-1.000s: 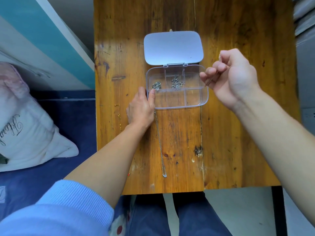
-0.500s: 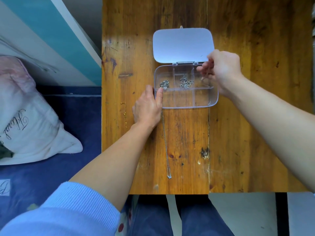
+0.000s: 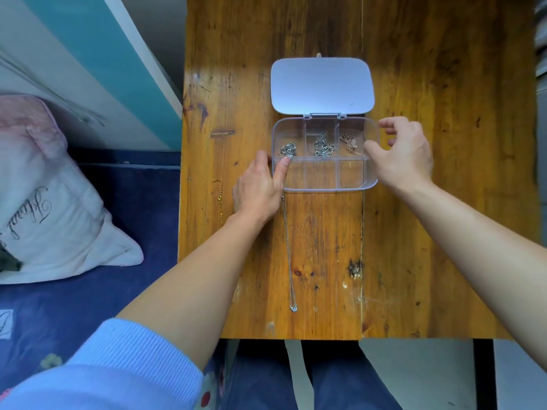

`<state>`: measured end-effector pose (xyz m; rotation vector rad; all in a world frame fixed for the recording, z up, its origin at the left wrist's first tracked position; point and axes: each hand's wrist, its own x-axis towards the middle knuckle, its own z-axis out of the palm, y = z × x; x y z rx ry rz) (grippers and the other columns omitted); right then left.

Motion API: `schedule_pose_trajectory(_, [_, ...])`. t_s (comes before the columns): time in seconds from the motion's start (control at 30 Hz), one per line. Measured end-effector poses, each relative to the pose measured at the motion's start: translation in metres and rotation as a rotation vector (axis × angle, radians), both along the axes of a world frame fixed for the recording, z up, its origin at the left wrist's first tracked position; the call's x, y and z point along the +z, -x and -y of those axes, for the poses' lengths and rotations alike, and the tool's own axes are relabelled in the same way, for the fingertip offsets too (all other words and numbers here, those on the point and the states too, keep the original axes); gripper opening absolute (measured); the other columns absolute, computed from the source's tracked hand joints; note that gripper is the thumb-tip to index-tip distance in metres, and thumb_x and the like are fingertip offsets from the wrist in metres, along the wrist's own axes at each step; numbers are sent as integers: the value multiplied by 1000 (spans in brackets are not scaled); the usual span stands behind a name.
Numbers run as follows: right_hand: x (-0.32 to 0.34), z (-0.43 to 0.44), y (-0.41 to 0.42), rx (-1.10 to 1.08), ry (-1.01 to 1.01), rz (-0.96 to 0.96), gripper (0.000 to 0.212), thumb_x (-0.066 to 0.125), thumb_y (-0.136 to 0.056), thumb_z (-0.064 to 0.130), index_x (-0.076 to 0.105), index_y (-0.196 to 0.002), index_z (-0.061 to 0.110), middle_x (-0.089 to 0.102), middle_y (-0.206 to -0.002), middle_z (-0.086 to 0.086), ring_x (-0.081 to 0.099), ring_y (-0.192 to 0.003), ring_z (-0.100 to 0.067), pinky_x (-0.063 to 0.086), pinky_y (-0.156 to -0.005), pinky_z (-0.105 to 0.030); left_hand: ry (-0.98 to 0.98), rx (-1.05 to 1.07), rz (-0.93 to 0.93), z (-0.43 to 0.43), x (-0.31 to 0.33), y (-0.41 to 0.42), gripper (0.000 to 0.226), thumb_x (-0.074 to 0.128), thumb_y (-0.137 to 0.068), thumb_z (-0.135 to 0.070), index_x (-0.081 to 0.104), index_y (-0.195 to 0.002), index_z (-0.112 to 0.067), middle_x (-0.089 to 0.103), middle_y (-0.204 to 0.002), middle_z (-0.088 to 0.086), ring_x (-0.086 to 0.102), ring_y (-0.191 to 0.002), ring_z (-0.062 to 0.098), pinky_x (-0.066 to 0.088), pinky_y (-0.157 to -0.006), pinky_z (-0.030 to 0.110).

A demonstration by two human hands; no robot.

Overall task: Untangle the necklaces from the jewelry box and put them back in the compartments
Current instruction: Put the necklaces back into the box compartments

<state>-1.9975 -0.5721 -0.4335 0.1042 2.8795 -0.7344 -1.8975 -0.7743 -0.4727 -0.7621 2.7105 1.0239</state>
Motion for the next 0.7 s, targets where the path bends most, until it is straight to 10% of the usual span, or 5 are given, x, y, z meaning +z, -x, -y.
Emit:
schedule_pose_trajectory(0.3, [-18,-7,-25,-118,335,160,31,53,-94,30,65,-117,13,70,-108,-8,66,-101,-29,51,-91,-52,43,-3,292,-15,19,-63,52,64,-70,-73,57,-73,-21,70,-83,4,62,-84,31,40,-67,34])
schedule_pose_trajectory(0.63, [-15,-16,-19,-89,487,254,12,62,-89,25,67,-87,36,68,-86,12,69,-94,-25,60,-71,-40,80,-167,499,-28,17,-72,12,65,-83,-25,61,-86,-14,63,-86,4,51,-76,29,38,-66,33])
schedule_pose_trajectory(0.7, [-17,-17,-18,-56,426,245,21,65,-85,25,65,-105,32,66,-90,7,67,-91,-24,58,-80,-47,88,-193,493,-28,19,-71,16,68,-81,-28,61,-86,-14,59,-82,2,50,-74,28,38,-65,33])
